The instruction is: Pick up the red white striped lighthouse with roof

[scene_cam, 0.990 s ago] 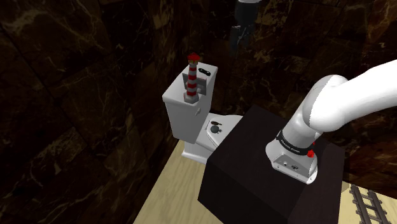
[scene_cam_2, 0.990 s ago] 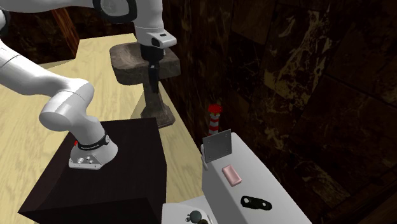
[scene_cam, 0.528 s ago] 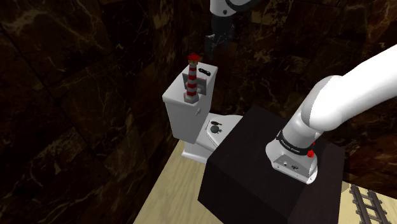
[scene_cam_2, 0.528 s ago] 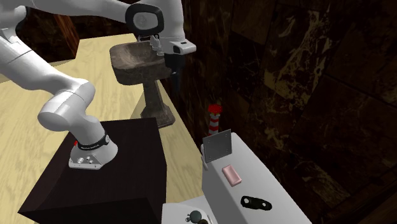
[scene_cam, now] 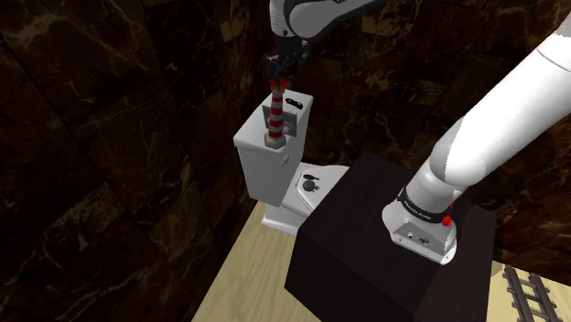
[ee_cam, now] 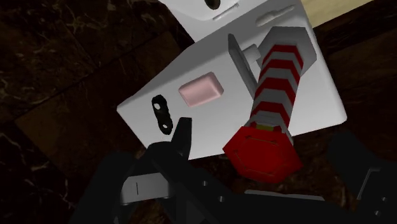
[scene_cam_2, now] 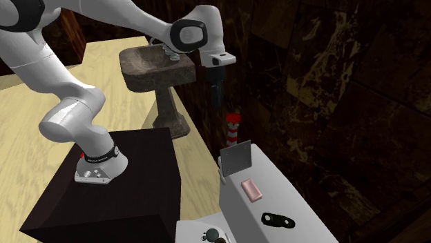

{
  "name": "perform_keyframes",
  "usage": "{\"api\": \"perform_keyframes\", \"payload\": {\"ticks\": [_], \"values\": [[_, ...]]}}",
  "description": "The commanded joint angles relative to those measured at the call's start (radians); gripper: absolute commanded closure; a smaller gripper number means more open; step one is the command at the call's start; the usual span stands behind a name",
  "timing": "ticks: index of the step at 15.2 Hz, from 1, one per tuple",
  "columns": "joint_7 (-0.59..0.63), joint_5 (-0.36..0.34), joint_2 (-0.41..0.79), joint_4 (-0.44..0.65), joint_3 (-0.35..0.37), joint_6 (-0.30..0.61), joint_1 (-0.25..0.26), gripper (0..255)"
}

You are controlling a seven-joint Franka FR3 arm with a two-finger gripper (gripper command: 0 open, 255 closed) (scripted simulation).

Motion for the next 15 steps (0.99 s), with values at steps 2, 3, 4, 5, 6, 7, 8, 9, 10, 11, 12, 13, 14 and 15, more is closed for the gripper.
{"api": "perform_keyframes", "payload": {"ticks": [2, 3, 4, 5, 6, 7, 8, 9, 10, 11, 12, 13, 14, 15], "values": [[0.130, -0.111, 0.116, 0.088, 0.019, 0.023, -0.020, 0], [0.170, -0.148, 0.153, 0.121, 0.021, 0.023, -0.022, 0], [0.170, -0.148, 0.153, 0.121, 0.020, 0.023, -0.021, 0], [0.177, -0.153, 0.158, 0.113, 0.019, 0.034, -0.021, 0], [0.184, -0.158, 0.164, 0.106, 0.019, 0.045, -0.021, 0], [0.191, -0.164, 0.169, 0.099, 0.018, 0.056, -0.021, 0], [0.199, -0.169, 0.175, 0.092, 0.018, 0.067, -0.022, 0], [0.206, -0.175, 0.181, 0.086, 0.018, 0.077, -0.022, 0], [0.213, -0.181, 0.187, 0.079, 0.017, 0.088, -0.022, 0], [0.225, -0.191, 0.197, 0.070, 0.017, 0.104, -0.023, 0], [0.225, -0.191, 0.197, 0.070, 0.017, 0.104, -0.023, 0], [0.225, -0.191, 0.197, 0.070, 0.017, 0.104, -0.023, 0], [0.226, -0.191, 0.198, 0.069, 0.016, 0.105, -0.023, 255], [0.226, -0.191, 0.197, 0.068, 0.017, 0.105, -0.023, 255]]}}
